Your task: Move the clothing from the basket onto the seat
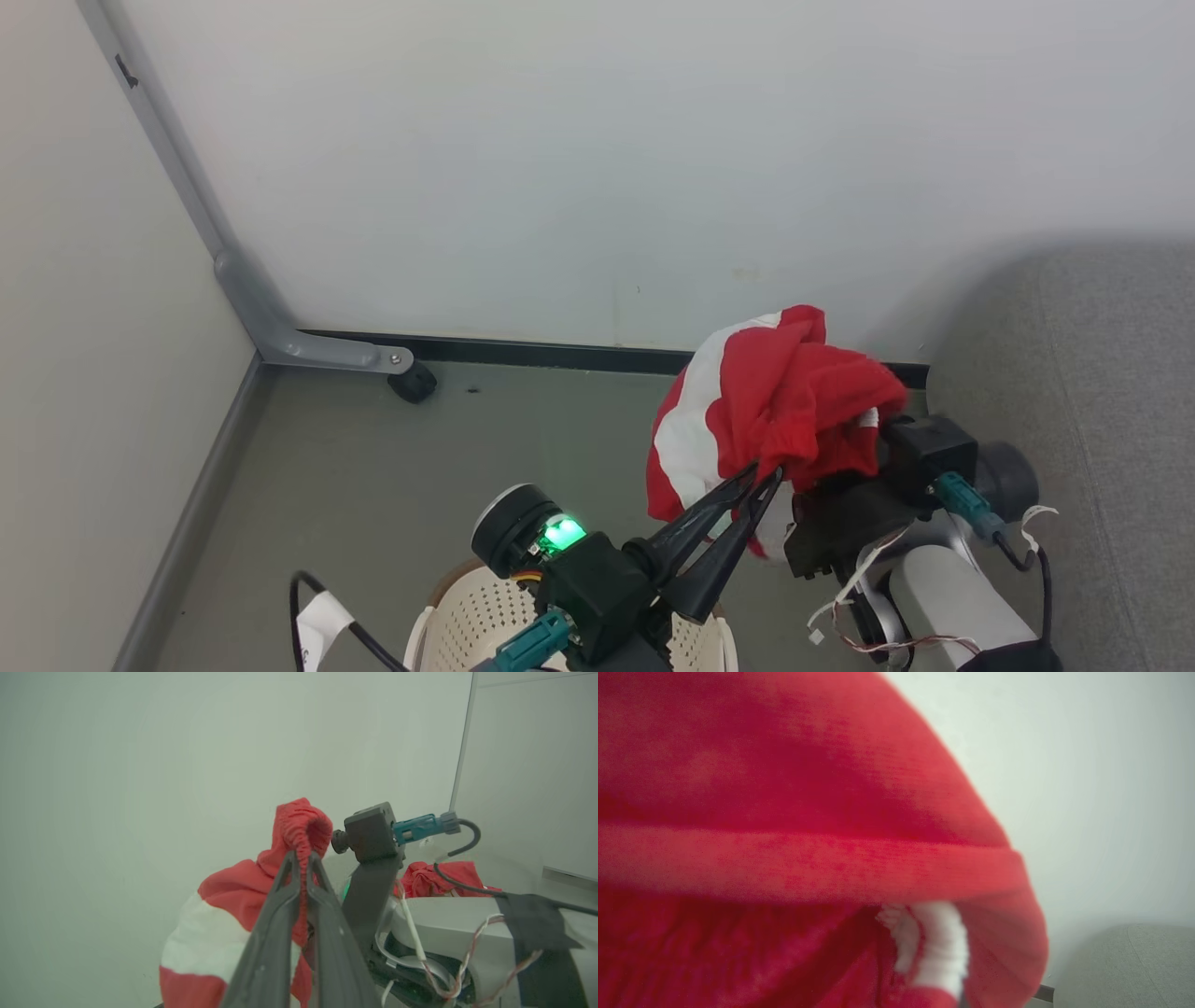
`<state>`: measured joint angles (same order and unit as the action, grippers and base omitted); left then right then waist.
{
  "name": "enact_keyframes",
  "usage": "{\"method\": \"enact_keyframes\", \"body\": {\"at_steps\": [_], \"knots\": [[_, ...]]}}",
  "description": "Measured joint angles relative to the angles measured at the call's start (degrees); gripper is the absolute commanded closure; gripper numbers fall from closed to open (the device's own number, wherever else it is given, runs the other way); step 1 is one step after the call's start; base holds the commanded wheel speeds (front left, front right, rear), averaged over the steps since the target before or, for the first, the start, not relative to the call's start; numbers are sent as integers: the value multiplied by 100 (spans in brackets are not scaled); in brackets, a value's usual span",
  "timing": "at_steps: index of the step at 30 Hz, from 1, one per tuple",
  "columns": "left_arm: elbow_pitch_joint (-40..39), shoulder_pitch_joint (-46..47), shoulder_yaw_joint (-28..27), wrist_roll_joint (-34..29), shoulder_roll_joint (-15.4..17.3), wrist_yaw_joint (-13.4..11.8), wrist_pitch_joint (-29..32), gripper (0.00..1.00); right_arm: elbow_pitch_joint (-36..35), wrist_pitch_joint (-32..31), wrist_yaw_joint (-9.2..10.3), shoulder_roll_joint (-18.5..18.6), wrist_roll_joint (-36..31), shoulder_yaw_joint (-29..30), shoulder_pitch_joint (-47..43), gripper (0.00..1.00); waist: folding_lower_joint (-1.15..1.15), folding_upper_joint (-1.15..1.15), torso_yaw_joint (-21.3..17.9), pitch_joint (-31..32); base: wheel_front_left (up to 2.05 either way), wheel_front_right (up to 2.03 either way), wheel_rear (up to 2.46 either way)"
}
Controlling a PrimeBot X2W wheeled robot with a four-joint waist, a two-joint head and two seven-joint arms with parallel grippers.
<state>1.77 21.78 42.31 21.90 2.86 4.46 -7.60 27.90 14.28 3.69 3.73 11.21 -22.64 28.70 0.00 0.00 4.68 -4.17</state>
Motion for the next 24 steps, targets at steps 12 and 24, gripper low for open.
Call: {"method": "enact_keyframes", "body": {"at_steps": [12,24], "knots": [[237,-4,-218,30,25,-145,-65,0,-550,0,64,-2,89,394,-120,100,0,0,-35,-5,0,0,0],[561,-25,-334,189,27,-250,-162,0,-1259,1,68,-5,-98,600,-349,100,-1,0,-71,24,0,0,0]]}}
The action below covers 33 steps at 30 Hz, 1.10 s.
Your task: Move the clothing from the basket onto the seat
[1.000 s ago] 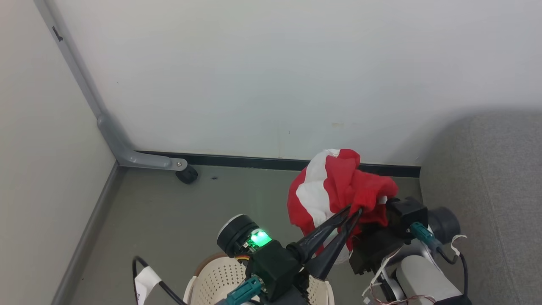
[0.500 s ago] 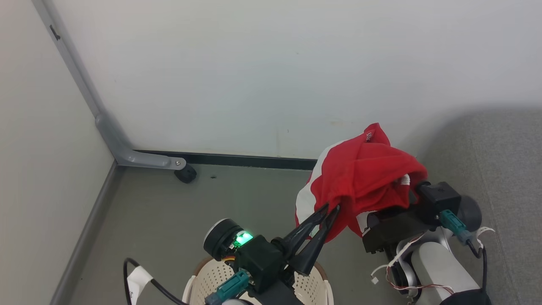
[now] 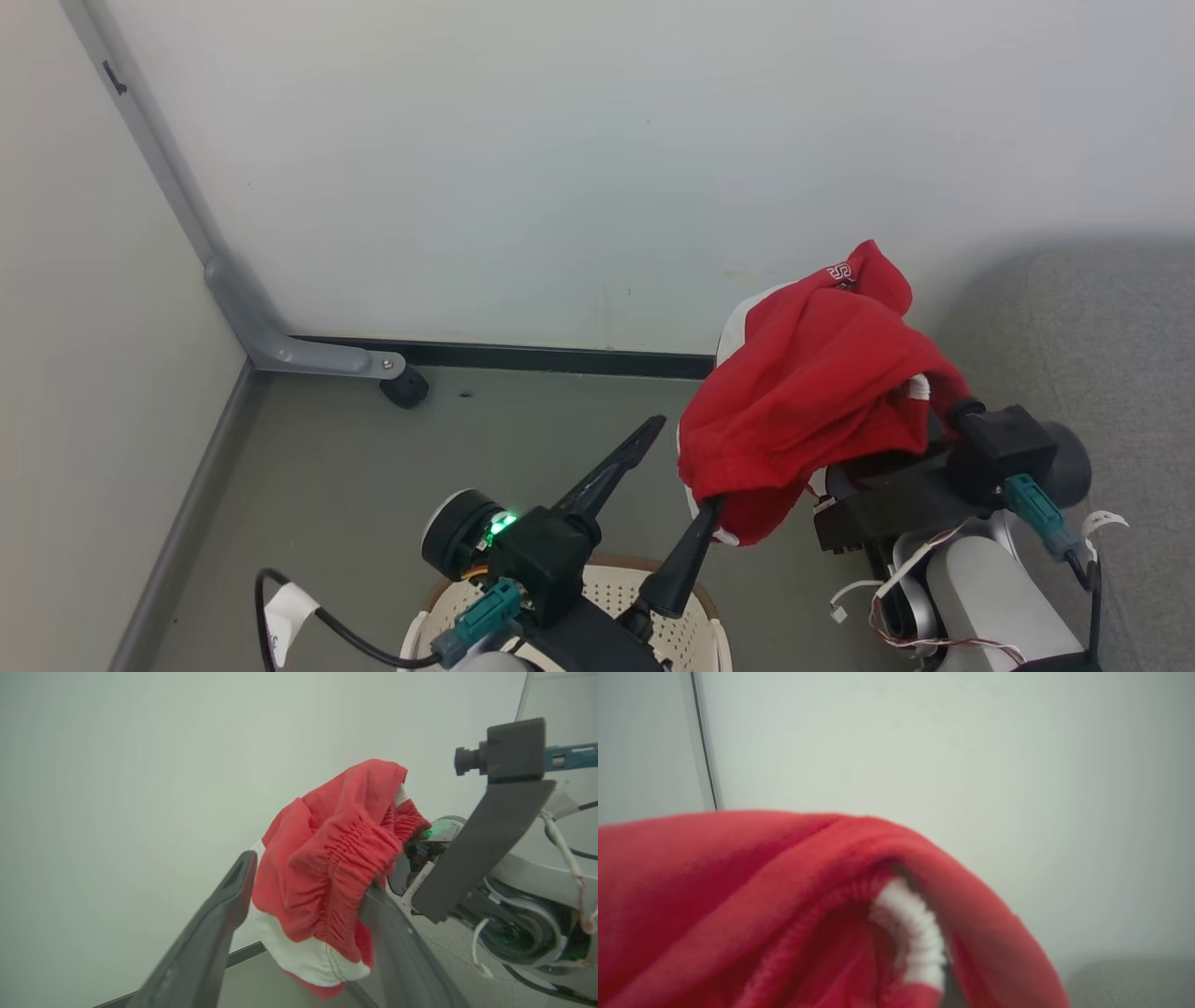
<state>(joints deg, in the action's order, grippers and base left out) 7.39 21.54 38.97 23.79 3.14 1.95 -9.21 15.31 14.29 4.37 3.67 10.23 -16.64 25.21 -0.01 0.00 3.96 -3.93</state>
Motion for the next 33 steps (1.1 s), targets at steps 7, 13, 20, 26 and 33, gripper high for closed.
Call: {"method": "enact_keyframes", "body": {"at_steps": [7,13,20,26,33], "knots": [[226,-60,-407,64,101,-162,-146,0,-197,0,0,45,-70,221,-27,100,0,0,-37,12,0,0,0],[308,-97,-702,137,211,-291,-249,0,-256,0,24,129,-171,431,-147,100,0,0,-60,29,0,0,0],[566,-98,-1028,141,394,-486,-313,0,-425,0,23,146,-210,532,-264,100,0,0,-68,57,0,0,0],[910,-200,-1373,134,519,-636,-409,0,-599,0,-114,182,-272,485,-483,100,0,0,-95,102,0,0,0],[1202,-609,-1715,126,601,-756,-478,0,-976,0,-337,271,-277,475,-948,100,0,0,-212,208,0,0,0]]}}
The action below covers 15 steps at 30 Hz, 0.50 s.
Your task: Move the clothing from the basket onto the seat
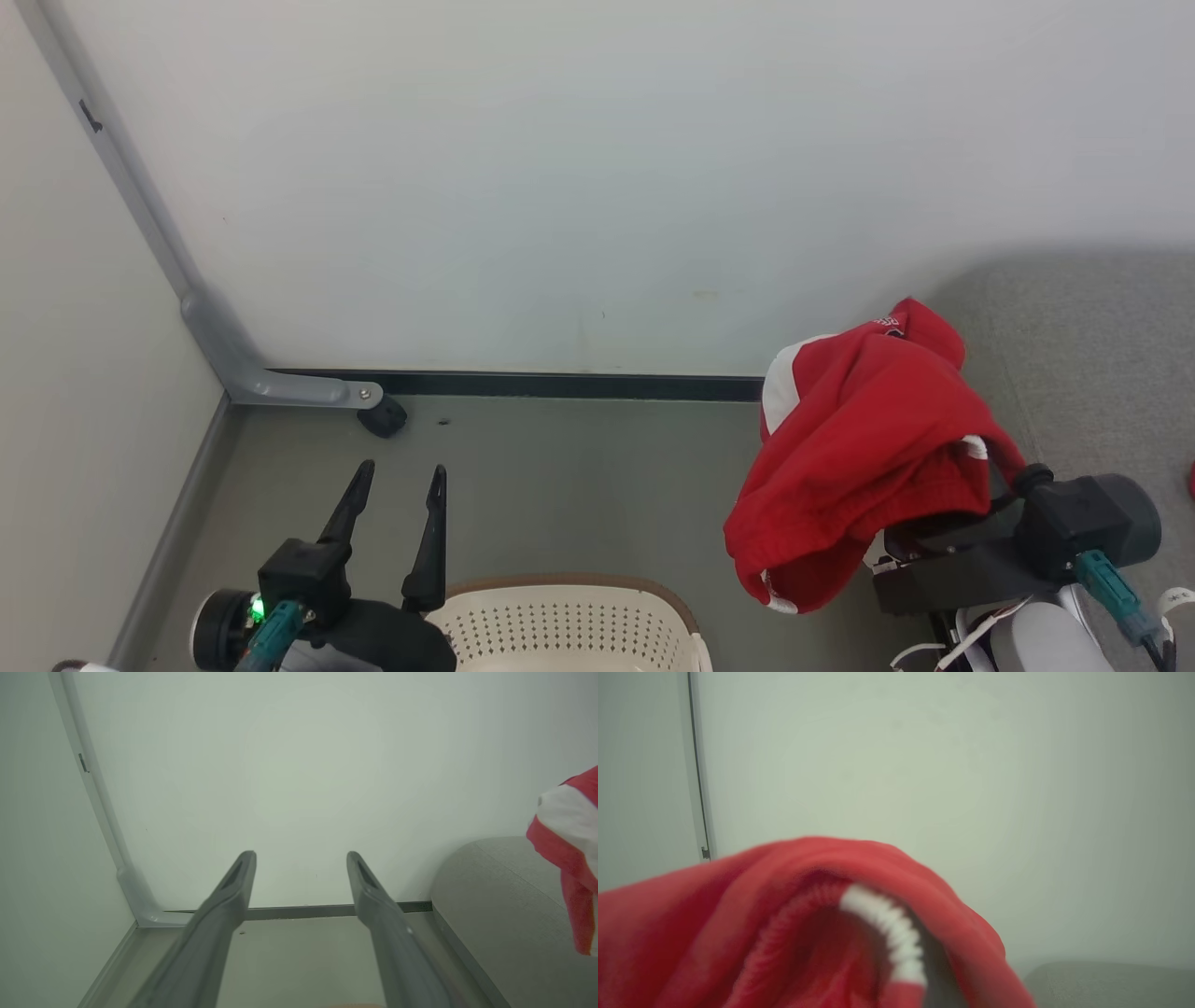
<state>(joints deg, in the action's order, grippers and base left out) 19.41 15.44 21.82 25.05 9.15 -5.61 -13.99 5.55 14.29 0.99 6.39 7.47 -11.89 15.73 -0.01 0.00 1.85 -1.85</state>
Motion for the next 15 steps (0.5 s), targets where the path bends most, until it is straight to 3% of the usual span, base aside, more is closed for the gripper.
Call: {"method": "enact_keyframes", "body": {"at_steps": [15], "knots": [[45,-547,-305,-214,-40,-79,-30,0,-450,0,-49,26,-43,247,-509,100,1,0,-88,75,0,0,0]]}}
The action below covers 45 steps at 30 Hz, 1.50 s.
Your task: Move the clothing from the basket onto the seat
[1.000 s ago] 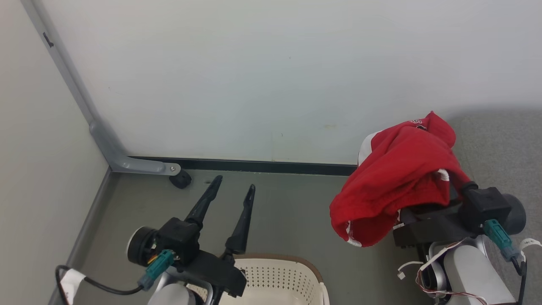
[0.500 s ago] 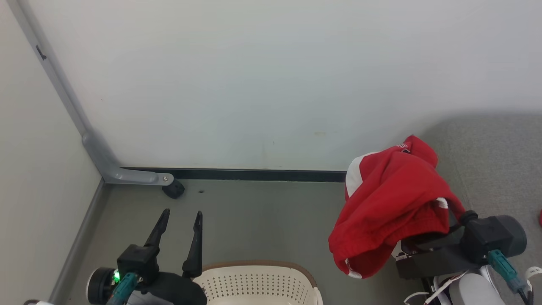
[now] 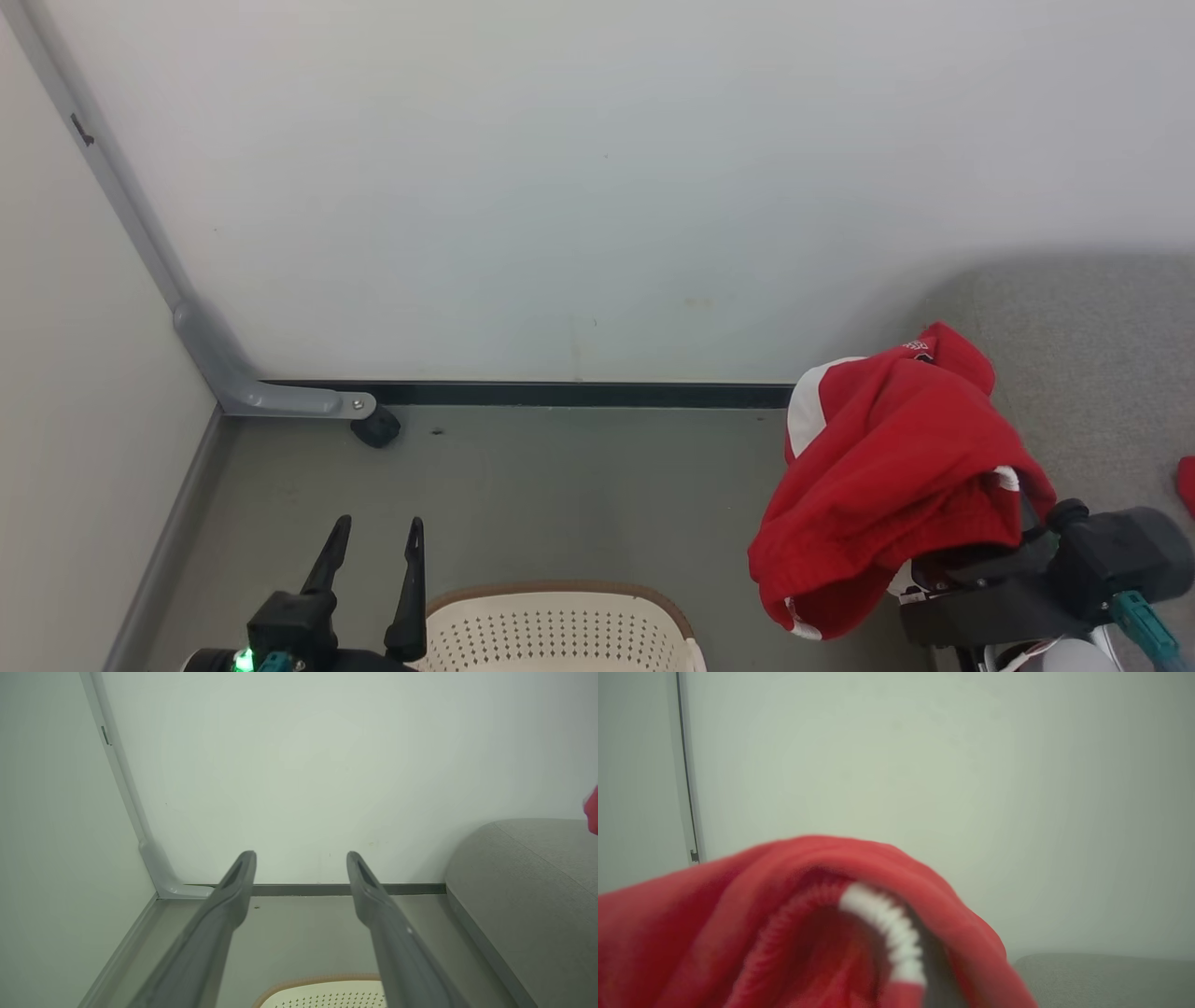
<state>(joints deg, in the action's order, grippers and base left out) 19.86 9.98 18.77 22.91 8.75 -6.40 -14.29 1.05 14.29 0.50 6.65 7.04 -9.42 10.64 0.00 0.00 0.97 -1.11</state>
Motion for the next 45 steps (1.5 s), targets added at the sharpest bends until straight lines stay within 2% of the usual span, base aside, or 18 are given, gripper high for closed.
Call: {"method": "enact_keyframes", "body": {"at_steps": [15,23,33,45], "knots": [[-278,-365,-222,-292,-137,-18,0,0,-219,0,8,-54,-41,166,-318,100,0,0,-79,-20,0,0,0],[-465,-467,-334,-354,-152,-21,-1,0,-275,0,8,-89,-97,209,-297,100,0,0,-322,-78,0,0,0],[-706,-467,-335,-555,-159,93,-1,0,-486,0,108,-82,-274,402,-298,100,0,0,-885,-201,0,0,0],[-937,-458,-245,-699,-178,344,-1,0,-738,1,160,-71,-364,531,-306,100,0,0,-1811,-432,0,0,0]]}}
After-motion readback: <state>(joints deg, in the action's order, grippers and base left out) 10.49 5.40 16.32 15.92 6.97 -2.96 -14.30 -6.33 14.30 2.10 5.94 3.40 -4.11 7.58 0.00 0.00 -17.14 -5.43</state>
